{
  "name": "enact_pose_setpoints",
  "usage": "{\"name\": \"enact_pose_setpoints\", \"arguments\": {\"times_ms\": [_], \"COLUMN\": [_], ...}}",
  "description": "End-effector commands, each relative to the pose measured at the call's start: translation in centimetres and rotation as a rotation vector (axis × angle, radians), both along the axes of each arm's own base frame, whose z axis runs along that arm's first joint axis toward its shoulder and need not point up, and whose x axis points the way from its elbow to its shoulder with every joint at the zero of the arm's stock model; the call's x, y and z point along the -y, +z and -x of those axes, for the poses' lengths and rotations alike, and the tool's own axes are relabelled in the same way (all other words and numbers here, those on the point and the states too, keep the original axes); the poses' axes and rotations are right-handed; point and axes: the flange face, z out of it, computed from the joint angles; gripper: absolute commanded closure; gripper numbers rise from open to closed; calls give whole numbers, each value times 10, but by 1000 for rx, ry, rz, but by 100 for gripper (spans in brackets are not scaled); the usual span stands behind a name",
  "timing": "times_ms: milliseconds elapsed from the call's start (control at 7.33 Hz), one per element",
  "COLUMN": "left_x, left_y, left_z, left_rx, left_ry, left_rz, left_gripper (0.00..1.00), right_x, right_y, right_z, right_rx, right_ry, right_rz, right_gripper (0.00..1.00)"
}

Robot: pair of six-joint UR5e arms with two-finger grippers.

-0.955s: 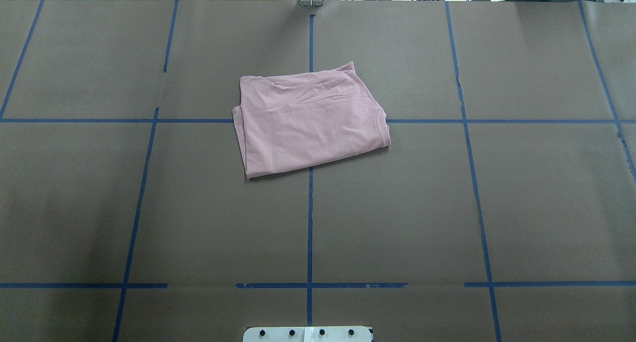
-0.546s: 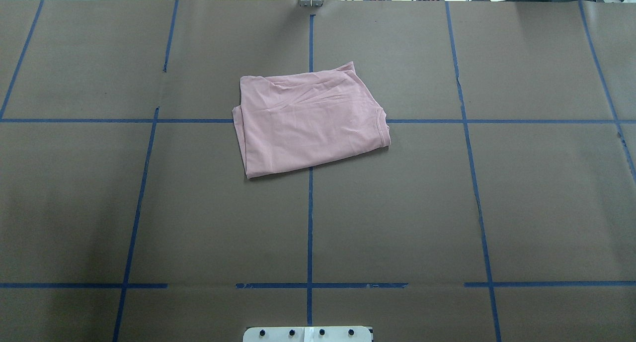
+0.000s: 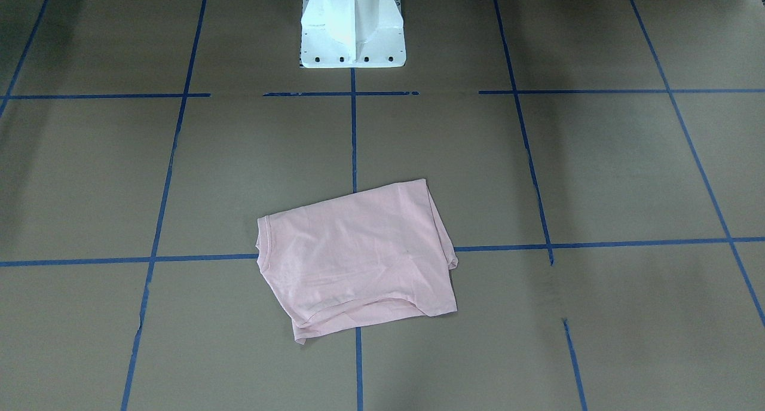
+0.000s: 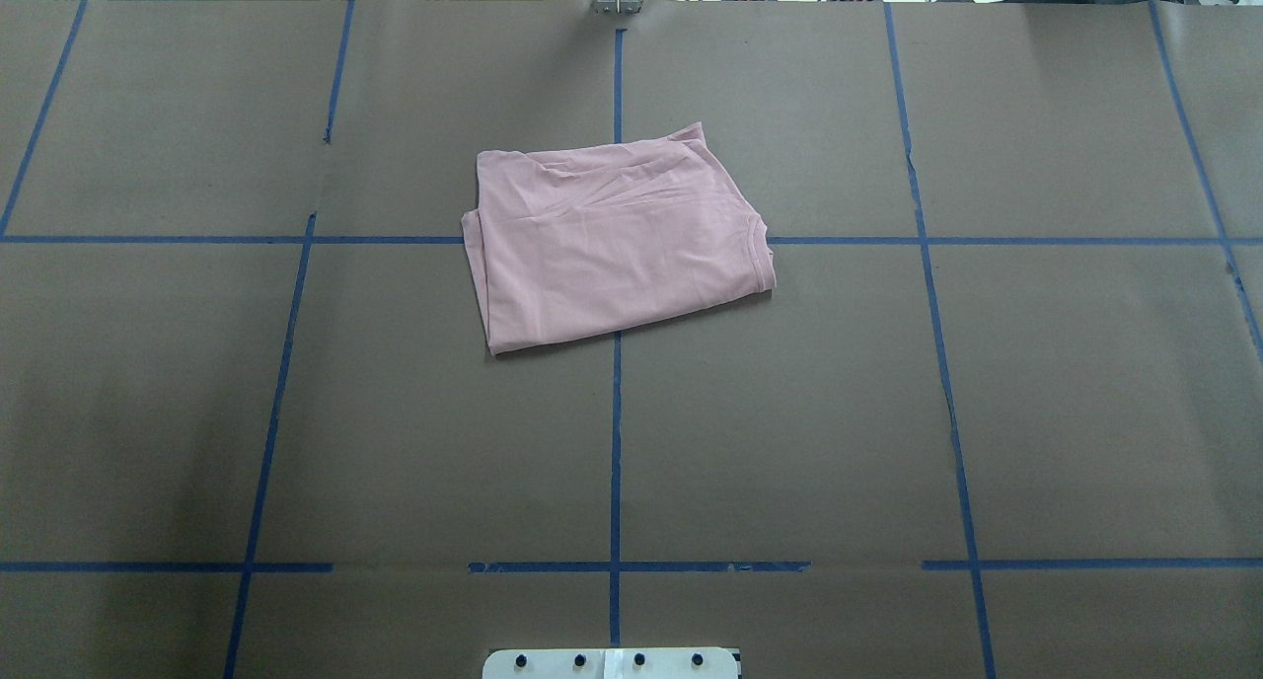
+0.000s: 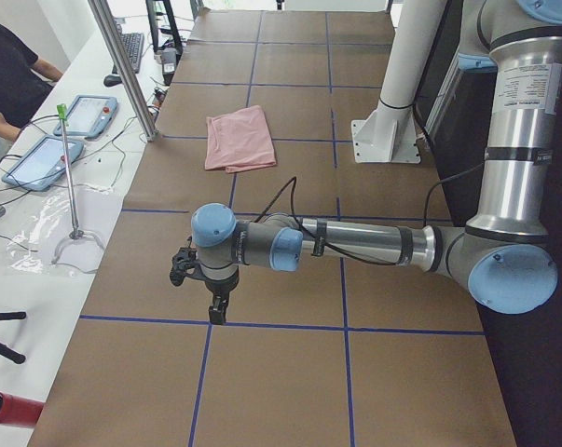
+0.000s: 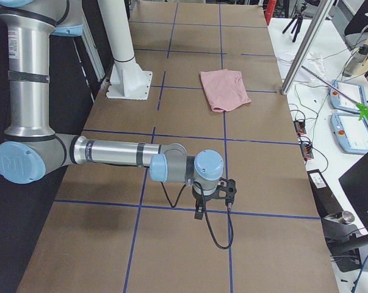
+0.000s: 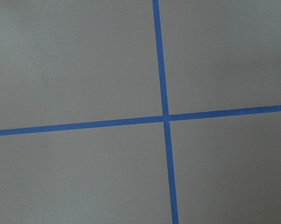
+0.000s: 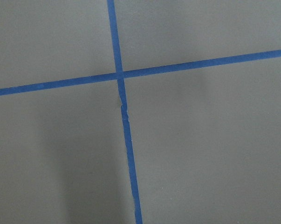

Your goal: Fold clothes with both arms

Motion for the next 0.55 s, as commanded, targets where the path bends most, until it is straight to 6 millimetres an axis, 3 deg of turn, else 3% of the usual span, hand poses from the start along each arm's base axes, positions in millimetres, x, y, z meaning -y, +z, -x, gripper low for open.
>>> {"name": "enact_pose_setpoints", "arguments": {"times_ms": [0,409], "left_x": [0,1], "left_y": [0,-1], "left_z": [0,0], "left_rx": [0,0], "left_ry": [1,0], "left_rz": [-1,-1], "left_gripper": [0,0], "right_x": [1,3], "right_y": [-1,-4], "right_z": [0,0], "right_rx": [0,0], "right_ry": [-3,-5], "right_rz": [-5,-13], "right_gripper": [0,0]}}
